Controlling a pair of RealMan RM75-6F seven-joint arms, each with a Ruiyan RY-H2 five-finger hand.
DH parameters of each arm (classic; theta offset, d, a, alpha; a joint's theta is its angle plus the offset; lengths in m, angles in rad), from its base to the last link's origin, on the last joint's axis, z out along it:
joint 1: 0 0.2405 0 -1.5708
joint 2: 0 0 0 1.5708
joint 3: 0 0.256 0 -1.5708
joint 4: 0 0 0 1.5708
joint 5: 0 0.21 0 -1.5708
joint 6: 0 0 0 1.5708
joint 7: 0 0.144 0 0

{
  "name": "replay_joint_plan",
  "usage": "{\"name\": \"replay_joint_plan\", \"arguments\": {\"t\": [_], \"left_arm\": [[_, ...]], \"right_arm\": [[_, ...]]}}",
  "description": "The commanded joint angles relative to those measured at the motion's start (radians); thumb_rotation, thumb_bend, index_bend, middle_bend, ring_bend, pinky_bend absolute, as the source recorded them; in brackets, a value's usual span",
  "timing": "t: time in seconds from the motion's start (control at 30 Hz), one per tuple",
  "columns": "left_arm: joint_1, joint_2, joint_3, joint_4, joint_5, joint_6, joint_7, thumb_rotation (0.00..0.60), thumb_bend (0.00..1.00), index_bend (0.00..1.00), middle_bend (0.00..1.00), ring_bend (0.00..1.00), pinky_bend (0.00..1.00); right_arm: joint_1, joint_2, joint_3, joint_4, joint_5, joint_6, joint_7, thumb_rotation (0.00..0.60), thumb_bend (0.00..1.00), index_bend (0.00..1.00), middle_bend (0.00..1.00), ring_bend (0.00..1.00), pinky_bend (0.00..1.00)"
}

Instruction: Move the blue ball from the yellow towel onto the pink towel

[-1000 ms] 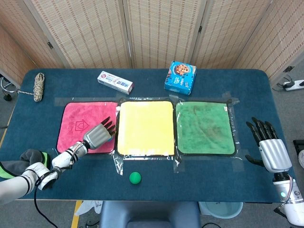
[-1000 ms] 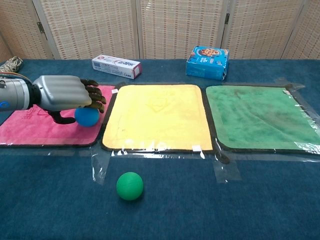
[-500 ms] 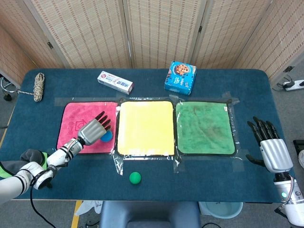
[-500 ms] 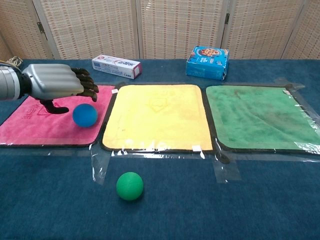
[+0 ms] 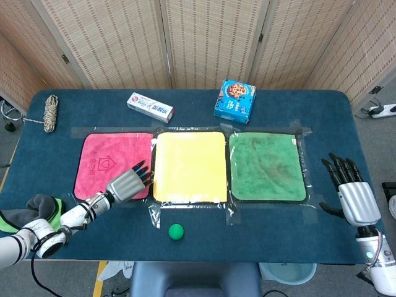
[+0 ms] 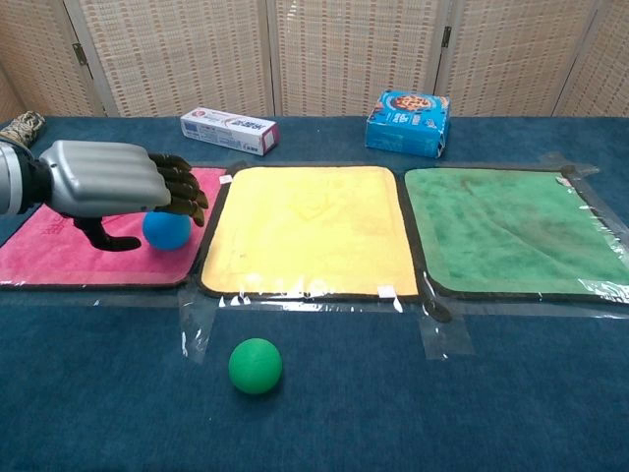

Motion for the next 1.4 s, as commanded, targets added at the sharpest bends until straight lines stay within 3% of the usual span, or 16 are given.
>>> {"name": "replay_joint_plan", "arguments": {"t": [0.03, 0.5, 1.07, 1.23, 1.4], "left_arm": [[-0.012, -0.016, 0.002, 0.002, -0.008, -0.028, 0.018, 0.597, 0.46, 0.21, 0.13, 0.09, 0.0], [-0.033, -0.04, -0.013, 0.048, -0.121, -0.112, 0.089, 0.597, 0.46, 0.25, 0.15, 0.12, 0.0], [-0.019, -0.028, -0.02, 0.106, -0.226, -0.117, 0.091, 0.596, 0.46, 0.26, 0.17, 0.13, 0.0], [-0.011, -0.021, -0.032, 0.095, -0.228, -0.096, 0.047, 0.599, 0.46, 0.25, 0.17, 0.13, 0.0], [0.017, 0.018, -0.089, 0.048, -0.254, -0.06, -0.14, 0.598, 0.46, 0.16, 0.17, 0.11, 0.0]], "right_arm": [[-0.001, 0.0, 0.0, 0.001, 0.001, 0.0, 0.001, 0.6, 0.09, 0.0, 0.0, 0.0, 0.0], [-0.01, -0.002, 0.003, 0.015, 0.007, 0.01, 0.02, 0.6, 0.09, 0.0, 0.0, 0.0, 0.0], [-0.01, -0.003, 0.006, 0.012, 0.006, 0.011, 0.017, 0.6, 0.08, 0.0, 0.0, 0.0, 0.0], [-0.011, 0.001, 0.007, 0.003, 0.005, 0.014, 0.009, 0.6, 0.09, 0.0, 0.0, 0.0, 0.0], [-0.016, 0.022, 0.008, -0.009, 0.016, 0.011, 0.004, 0.6, 0.09, 0.0, 0.0, 0.0, 0.0]]}}
